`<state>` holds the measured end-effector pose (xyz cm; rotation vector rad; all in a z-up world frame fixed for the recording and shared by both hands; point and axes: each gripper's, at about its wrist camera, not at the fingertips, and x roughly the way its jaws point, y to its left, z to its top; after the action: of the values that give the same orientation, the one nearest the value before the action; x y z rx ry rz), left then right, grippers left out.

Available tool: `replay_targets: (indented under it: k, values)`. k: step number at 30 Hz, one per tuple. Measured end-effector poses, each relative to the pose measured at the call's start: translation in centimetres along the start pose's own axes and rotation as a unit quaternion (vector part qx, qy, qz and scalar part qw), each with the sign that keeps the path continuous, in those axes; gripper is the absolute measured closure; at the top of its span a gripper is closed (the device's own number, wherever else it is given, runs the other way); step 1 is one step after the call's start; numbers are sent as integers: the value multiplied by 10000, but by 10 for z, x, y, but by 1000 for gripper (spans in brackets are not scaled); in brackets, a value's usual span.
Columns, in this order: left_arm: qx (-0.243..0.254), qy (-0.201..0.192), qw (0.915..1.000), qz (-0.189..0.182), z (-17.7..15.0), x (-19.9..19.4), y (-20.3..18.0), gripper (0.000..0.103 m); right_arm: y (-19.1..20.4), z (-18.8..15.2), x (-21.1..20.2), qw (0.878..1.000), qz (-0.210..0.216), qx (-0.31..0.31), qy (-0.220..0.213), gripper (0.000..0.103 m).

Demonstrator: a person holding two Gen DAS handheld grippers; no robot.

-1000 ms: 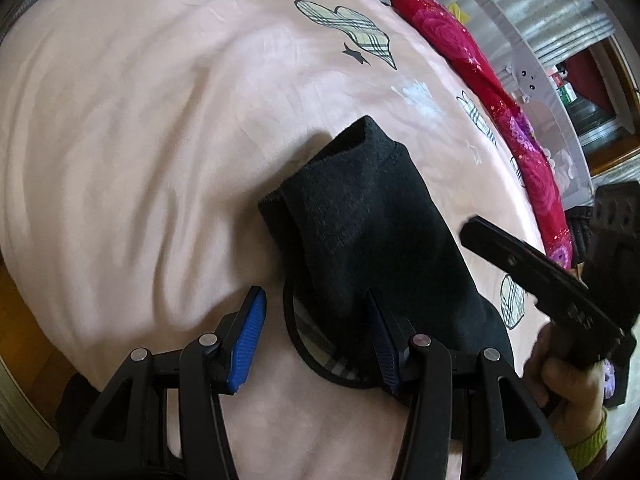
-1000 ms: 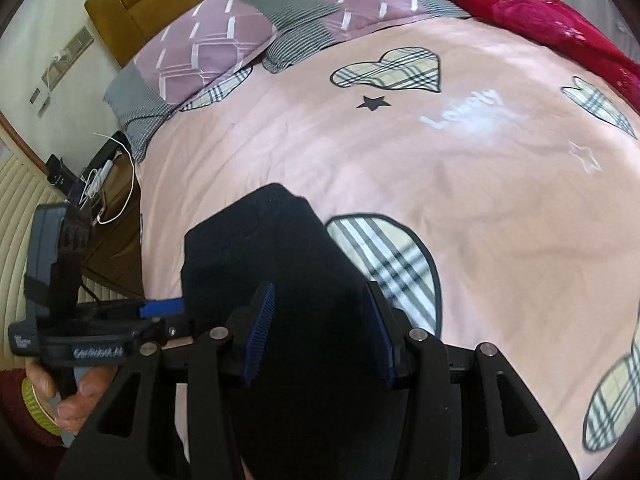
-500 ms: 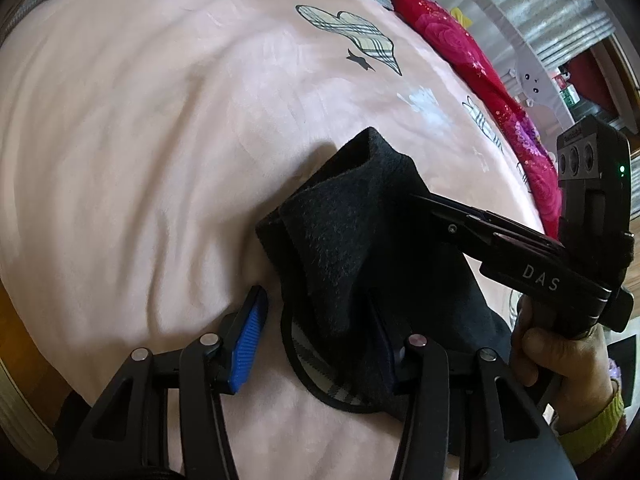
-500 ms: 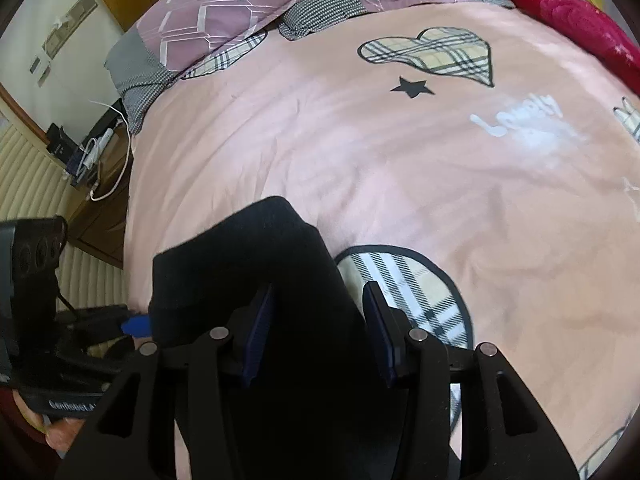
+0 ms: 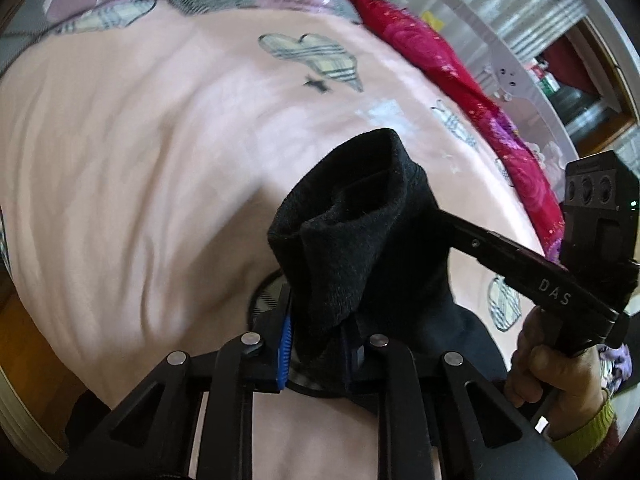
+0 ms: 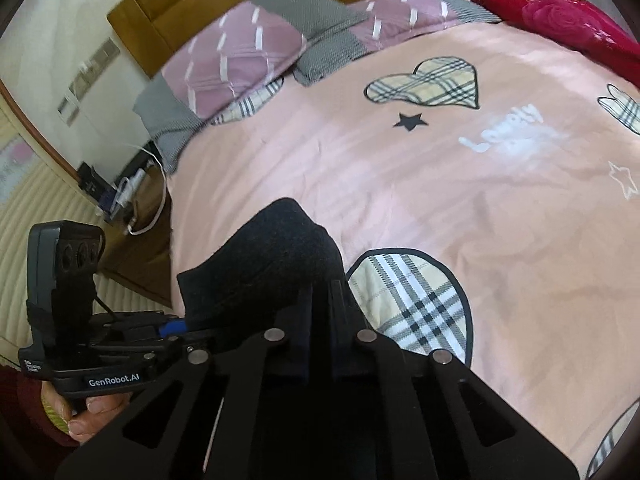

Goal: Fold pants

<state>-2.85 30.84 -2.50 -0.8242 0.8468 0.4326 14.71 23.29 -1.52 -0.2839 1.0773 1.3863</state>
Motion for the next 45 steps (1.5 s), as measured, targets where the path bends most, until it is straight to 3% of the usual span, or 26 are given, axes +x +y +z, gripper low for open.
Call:
replay_targets:
  k: [8, 15, 27, 36, 45]
  values:
    - [612, -269, 9971, -350, -12, -45, -56, 87, 7, -17, -60, 9974, 137, 144, -685, 97]
    - [1333, -337, 9867, -866, -32, -72, -129, 87, -4, -49, -128, 9895, 213, 478, -1349, 97]
    - [2637, -25, 9558, -1299, -108, -76, -238, 87, -31, -134, -217, 9695, 12, 1139, -2172, 97]
    - [3411, 416, 9299, -1314, -173, -51, -282, 87, -51, -204, -245, 9492, -60, 1774, -2598, 97]
    - [4085, 811, 9025, -1100, -226, -4, -308, 87, -80, -269, -252, 9316, -284, 2442, -2678, 97]
